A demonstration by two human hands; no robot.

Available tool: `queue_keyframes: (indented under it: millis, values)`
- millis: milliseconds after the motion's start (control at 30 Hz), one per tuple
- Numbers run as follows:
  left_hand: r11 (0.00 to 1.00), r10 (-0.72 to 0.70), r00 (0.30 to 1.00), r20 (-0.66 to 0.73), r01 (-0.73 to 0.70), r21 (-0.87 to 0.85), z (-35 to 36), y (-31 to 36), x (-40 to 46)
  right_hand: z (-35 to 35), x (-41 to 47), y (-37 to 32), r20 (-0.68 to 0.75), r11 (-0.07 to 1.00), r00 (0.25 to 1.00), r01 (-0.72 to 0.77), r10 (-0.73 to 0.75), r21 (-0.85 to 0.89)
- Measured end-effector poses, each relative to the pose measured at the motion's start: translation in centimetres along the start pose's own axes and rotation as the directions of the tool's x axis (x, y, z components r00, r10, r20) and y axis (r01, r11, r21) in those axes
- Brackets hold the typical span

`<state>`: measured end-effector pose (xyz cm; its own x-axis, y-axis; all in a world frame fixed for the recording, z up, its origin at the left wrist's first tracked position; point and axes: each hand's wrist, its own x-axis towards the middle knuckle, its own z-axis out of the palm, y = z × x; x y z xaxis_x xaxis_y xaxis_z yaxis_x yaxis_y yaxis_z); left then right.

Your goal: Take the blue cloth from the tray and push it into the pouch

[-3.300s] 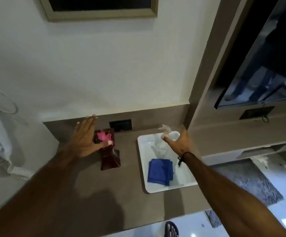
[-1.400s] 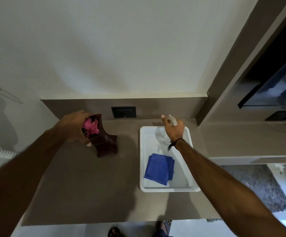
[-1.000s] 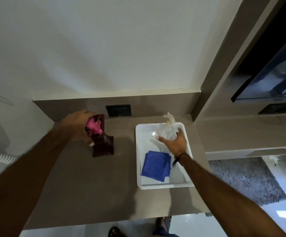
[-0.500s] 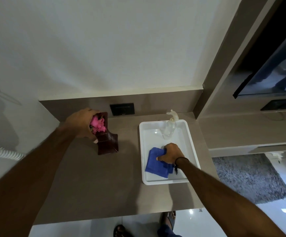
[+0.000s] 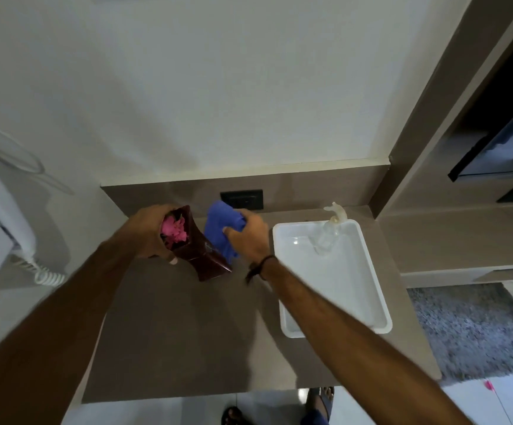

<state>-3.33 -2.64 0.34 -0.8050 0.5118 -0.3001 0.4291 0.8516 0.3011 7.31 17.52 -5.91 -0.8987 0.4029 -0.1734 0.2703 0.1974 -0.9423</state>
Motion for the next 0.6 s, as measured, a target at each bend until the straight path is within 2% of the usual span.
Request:
queue_keyframes:
  millis: [67,133,300,467,600]
  values:
    - [0.999,0.028,1.000,-0.007,-0.028,0.025,0.1,-0.3,0.3,3.0,-0.6,-0.8,0.010,0.992,0.992,0.126,-0.126,-0.015]
    - [0.996,0.066,0.998,-0.023,-0.065,0.061,0.3,-0.9,0.5,5.3,-1.1,-0.4,0.053,0.984,0.984,0.172,-0.170,-0.045]
    - [0.995,0.069,0.995,-0.067,-0.064,0.080,0.3,-4.1,0.1,7.5,-1.3,2.9,0.207,0.972,0.978,0.065,-0.017,-0.224]
    - [0.988,0.143,0.981,-0.130,-0.133,0.082,0.7,-3.7,0.3,6.2,0.6,4.9,0.166,0.912,0.970,-0.097,0.175,-0.397]
    - [0.971,0.217,0.965,-0.149,-0.198,0.135,0.8,-2.8,1.0,6.1,0.7,4.0,0.122,0.927,0.969,-0.163,0.215,-0.337]
